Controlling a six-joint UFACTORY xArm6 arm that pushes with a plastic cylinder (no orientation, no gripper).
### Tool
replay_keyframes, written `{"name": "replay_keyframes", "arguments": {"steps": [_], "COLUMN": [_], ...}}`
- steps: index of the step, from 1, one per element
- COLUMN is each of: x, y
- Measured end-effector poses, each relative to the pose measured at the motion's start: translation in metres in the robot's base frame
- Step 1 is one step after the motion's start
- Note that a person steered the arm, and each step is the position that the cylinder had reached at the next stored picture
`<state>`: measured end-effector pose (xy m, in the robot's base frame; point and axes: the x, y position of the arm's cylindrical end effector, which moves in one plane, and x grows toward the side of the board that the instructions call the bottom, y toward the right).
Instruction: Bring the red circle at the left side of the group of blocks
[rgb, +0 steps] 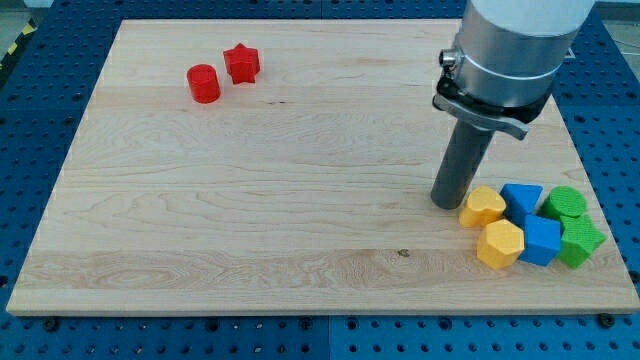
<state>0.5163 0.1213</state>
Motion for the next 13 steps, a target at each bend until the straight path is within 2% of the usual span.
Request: {"name": "replay_keyframes", "arguments": {"steps": [1, 3, 8, 12, 13], "x": [0.019, 0.01, -0.132, -0.142, -0.166], "y": [-0.043, -0.112, -0.301, -0.305, -0.309]}}
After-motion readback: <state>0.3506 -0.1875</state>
